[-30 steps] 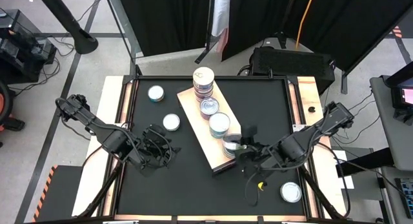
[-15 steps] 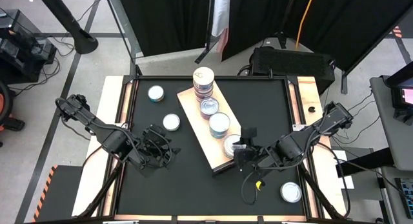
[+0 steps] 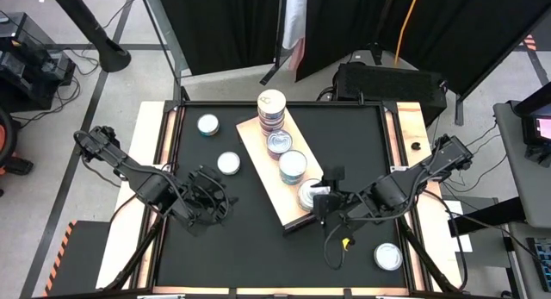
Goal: Stack canned seafood by type on shelf
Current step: Stack the green tuna can on top of the stacked green tuna can on the shelf
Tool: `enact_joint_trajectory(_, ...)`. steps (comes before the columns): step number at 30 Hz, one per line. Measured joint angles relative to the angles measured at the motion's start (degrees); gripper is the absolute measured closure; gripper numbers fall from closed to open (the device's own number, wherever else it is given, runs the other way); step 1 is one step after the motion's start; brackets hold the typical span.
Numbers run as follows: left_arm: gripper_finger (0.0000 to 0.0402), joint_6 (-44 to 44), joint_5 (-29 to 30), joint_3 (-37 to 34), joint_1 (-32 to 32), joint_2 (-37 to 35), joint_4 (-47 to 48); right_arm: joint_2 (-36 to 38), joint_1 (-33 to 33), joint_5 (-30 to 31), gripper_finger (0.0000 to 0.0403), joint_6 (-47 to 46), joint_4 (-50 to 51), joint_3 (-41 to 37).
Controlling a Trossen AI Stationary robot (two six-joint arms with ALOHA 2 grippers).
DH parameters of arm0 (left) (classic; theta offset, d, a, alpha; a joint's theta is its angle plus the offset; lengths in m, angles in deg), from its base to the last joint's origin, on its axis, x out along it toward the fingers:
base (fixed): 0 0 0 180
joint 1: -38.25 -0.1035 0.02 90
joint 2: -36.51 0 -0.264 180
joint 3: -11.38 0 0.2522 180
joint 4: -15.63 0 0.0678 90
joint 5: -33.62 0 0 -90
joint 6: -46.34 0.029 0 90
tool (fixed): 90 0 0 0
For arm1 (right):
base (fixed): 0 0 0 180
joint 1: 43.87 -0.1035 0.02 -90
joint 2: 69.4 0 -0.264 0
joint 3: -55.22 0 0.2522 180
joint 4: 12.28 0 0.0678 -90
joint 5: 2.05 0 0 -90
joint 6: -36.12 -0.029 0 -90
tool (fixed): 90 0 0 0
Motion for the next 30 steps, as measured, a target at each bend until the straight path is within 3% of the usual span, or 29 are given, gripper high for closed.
enact_joint_trajectory(9, 0.0114, -0.44, -1.23, -0.02, -0.18, -4.50, 1.63, -0.02, -4.22, 0.24, 0.0090, -11.22, 9.62, 3.39)
enact_joint_trajectory(13, 0.0114, -0.37, -0.21, -0.02, -1.39, -6.91, 4.65, 0.04, -4.98, 4.20, 0.0090, -13.86, 10.79, 3.39)
enact_joint_trajectory(17, 0.0114, 0.36, 0.70, -0.02, -3.32, -8.35, 8.10, 0.00, -4.50, 5.84, 0.0090, -12.63, 11.51, 3.39)
enact_joint_trajectory(30, 0.0114, 6.27, 0.85, -0.04, -8.06, -9.08, 6.87, -0.59, -0.49, 5.79, 0.0090, -4.36, 8.02, 2.65)
